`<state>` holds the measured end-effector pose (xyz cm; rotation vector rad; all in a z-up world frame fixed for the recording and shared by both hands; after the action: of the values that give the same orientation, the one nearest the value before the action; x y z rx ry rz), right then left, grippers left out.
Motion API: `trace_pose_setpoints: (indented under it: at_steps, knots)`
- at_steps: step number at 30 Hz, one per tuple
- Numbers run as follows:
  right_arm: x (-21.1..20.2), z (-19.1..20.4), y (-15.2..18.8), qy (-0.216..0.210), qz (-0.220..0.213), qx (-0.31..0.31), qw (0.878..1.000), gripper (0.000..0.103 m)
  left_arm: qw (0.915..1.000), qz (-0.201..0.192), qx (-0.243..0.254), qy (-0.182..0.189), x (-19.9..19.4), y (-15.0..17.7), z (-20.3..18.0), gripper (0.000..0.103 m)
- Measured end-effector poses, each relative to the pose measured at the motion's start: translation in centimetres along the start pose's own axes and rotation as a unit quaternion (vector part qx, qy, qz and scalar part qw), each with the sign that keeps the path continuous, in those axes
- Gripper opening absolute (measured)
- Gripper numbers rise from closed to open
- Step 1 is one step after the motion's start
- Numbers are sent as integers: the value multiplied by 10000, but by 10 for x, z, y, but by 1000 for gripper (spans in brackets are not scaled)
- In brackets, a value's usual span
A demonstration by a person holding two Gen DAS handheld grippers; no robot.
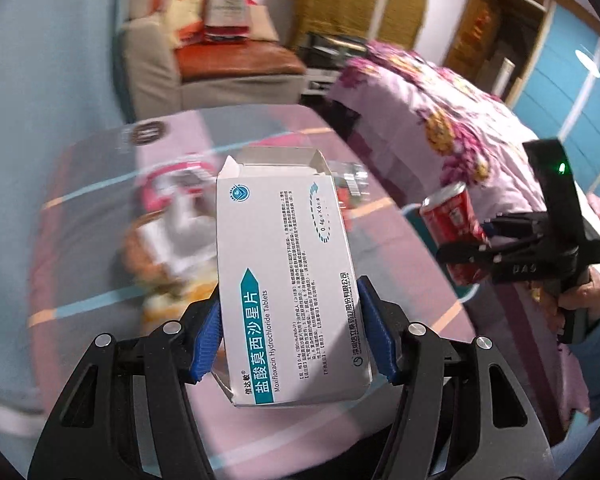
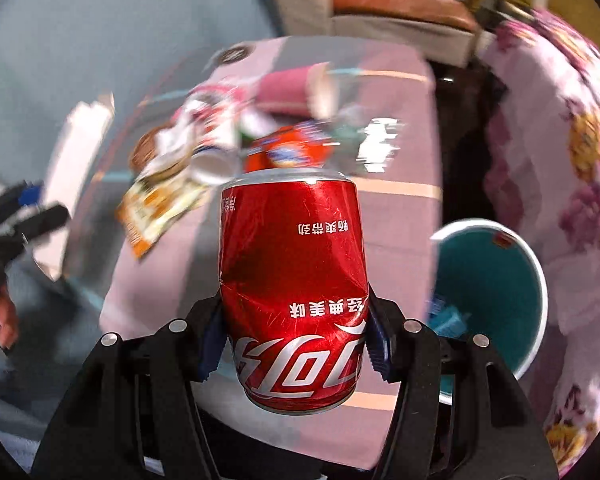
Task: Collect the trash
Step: 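Carry box and can to the wastebasket and open both grippers over it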
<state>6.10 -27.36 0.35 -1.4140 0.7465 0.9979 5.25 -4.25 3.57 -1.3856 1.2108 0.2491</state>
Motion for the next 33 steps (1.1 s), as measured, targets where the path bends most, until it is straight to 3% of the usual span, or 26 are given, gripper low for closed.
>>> trace_pose_setpoints:
  at_steps: [5, 10, 16, 20, 25, 33]
  knots:
    - [-13, -70, 7, 276, -240, 684, 9970, 55, 9966, 340, 472, 583, 69, -25, -64, 63]
    - [-17, -126, 16, 390, -402, 1159, 9917, 55, 9866, 739, 992, 1064, 141, -38, -137, 63]
    - [-10, -178, 31, 451, -363, 1615, 9852, 55, 9754, 1177, 1366, 1271, 206, -36, -187, 63]
    - [-1, -200, 39, 472, -266, 1781, 9825, 55, 9751, 1148, 1523, 1133, 223, -39, -201, 68]
    - [7, -209, 44, 462, -166, 1868, 9812, 55, 9782, 988, 1587, 905, 223, -43, -200, 92]
    - [24, -206, 48, 404, -9, 1874, 9814, 55, 9858, 925, 1204, 712, 211, -50, -168, 97]
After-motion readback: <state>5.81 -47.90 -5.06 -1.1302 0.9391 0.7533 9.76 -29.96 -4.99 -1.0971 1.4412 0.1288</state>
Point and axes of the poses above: each gripper's, at about its wrist camera, not at the fingertips, and x roughly the way its jaws point, z to its left, y to its underside, the point moved 4 cm from there along x, roughly the way its jaws point, and after that the axes turned 6 degrees about y, right-handed, at the moved point
